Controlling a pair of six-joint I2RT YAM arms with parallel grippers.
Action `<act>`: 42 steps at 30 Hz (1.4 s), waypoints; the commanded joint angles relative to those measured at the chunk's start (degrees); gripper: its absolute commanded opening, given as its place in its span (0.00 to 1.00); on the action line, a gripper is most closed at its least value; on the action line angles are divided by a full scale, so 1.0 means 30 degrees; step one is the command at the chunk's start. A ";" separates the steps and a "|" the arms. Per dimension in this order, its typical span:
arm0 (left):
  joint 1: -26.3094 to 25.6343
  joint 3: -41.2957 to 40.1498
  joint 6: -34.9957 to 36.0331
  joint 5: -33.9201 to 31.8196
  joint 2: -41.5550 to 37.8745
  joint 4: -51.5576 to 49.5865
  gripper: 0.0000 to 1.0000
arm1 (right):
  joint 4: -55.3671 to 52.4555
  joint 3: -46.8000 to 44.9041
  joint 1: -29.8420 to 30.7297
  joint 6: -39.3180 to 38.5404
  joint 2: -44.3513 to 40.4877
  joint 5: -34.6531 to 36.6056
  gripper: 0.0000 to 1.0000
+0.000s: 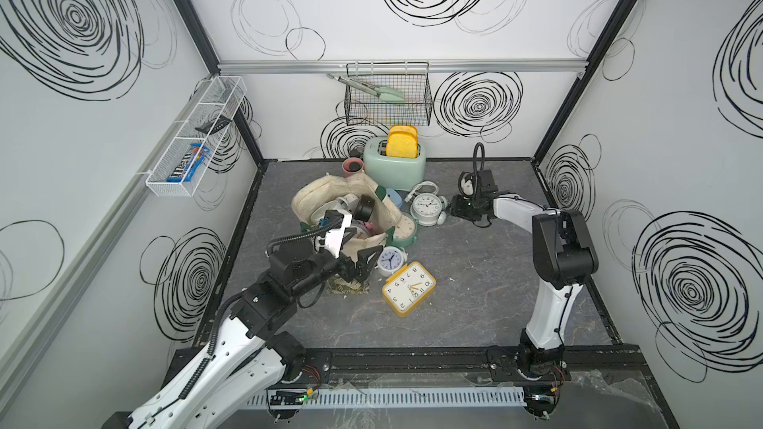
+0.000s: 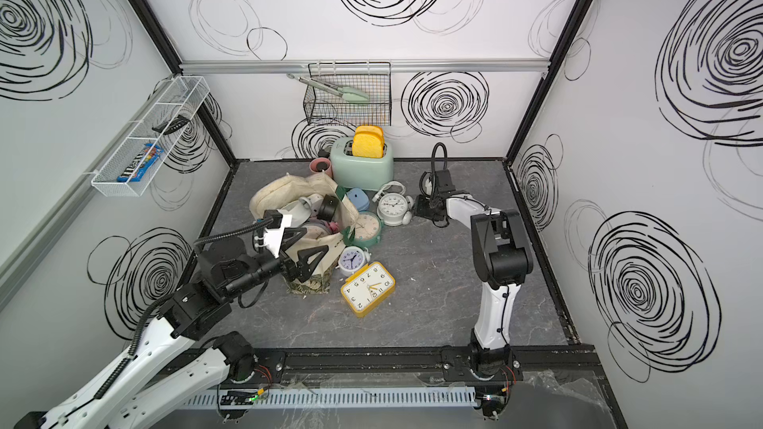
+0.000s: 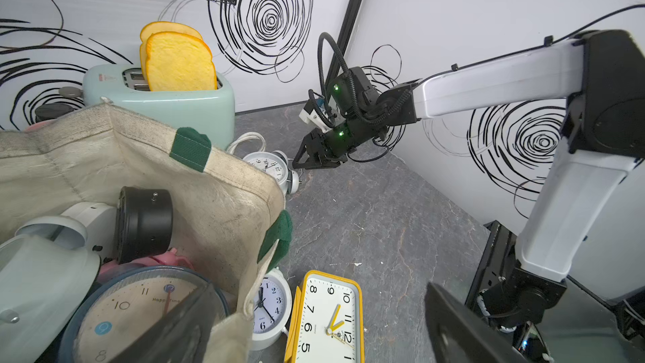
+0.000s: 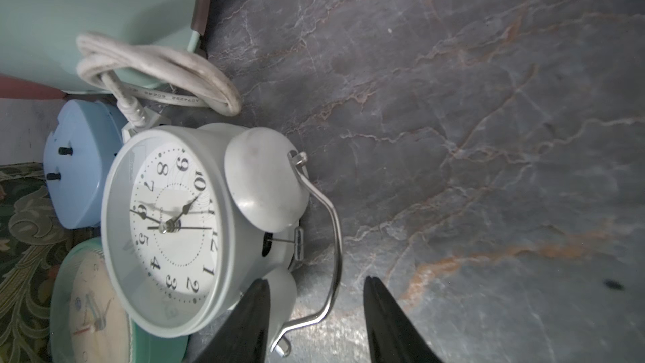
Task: Put the alarm clock into the canvas bag
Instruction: Pick up the alarm from the center of the board.
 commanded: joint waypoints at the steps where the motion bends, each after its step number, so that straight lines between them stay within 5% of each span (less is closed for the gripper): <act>1: -0.0123 0.0579 -0.0062 -0.0124 -0.0018 0.0964 0.96 | 0.0109 0.0471 -0.0217 0.0200 0.0552 -0.0341 0.43; 11: -0.0123 0.0335 -0.0744 -0.0386 -0.0418 0.0964 0.96 | 0.0309 0.0924 -0.0336 0.0428 0.1348 -0.0910 0.35; 17: -0.0094 -0.0026 -0.1482 -0.0820 -0.1034 0.1028 0.96 | 0.0896 0.0788 -0.0342 0.0741 0.1463 -0.1751 0.20; 28: -0.0094 -0.0289 -0.2014 -0.1172 -0.1592 0.1049 0.96 | 0.1793 -0.0722 -0.0340 0.1653 -0.1802 -0.2369 0.01; 42: -0.0094 -0.0493 -0.1862 -0.1300 -0.1772 0.0922 0.96 | 0.2250 -0.2660 -0.0290 0.2487 -0.6648 -0.3734 0.00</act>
